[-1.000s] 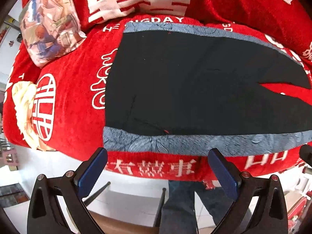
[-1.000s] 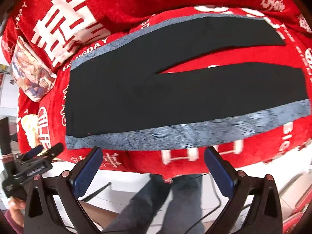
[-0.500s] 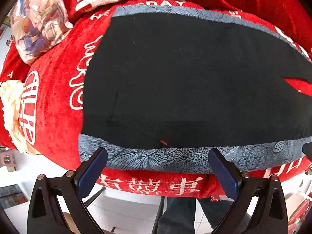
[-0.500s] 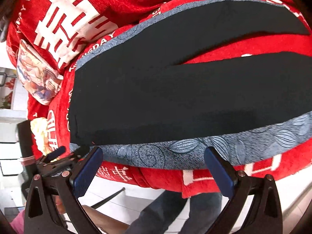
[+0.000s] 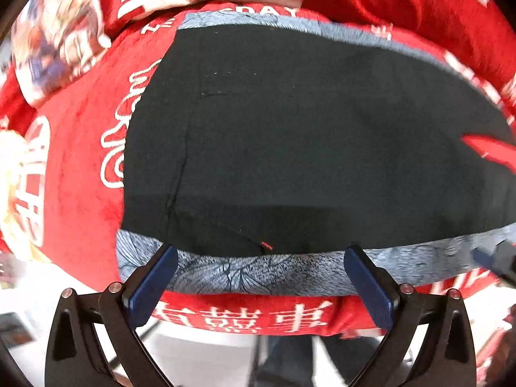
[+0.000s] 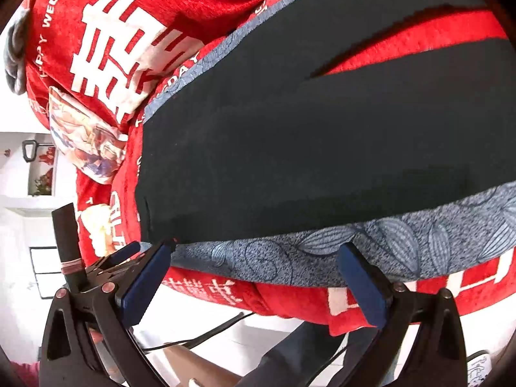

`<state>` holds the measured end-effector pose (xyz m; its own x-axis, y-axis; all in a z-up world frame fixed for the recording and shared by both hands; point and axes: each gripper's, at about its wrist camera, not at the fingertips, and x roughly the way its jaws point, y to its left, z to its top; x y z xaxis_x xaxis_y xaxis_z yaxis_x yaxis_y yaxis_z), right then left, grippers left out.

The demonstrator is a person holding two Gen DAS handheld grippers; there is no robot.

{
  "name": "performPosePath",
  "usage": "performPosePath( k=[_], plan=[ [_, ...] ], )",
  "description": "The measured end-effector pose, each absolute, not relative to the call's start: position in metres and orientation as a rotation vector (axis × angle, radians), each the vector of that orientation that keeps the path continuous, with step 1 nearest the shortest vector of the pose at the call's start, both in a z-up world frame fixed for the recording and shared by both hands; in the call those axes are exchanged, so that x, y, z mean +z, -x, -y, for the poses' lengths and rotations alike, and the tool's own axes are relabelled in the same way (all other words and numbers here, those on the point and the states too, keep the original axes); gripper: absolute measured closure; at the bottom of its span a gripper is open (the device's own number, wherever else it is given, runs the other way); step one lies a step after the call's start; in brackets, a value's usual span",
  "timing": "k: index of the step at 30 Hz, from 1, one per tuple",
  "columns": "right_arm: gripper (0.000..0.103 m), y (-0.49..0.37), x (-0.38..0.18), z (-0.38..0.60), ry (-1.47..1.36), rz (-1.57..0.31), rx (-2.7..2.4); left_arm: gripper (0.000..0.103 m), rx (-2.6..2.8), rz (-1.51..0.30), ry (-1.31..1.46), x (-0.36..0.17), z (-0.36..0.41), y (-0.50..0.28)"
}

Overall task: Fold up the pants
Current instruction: 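Lower both tools onto the grey cuffs of the trouser legs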

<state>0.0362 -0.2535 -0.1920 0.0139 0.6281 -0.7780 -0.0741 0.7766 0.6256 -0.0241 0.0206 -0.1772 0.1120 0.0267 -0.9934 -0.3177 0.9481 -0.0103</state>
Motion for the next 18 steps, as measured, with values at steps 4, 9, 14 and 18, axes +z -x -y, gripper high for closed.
performPosePath(
  k=[4,9,14,18],
  plan=[
    [0.000,-0.022,-0.202,0.261,-0.572,-1.535,0.636,0.000,0.240,-1.407,0.432,-0.184,-0.053,0.057],
    [0.000,-0.007,-0.230,0.264,-0.646,-1.578,0.642,0.000,0.196,-1.422,0.603,-0.208,-0.070,0.074],
    [0.000,-0.008,-0.256,0.265,-0.758,-1.592,0.650,0.000,0.153,-1.433,0.703,-0.229,-0.064,0.073],
    [0.000,-0.020,-0.250,0.266,-0.845,-1.536,0.667,0.000,0.142,-1.341,0.767,-0.215,-0.071,0.064]
  ],
)
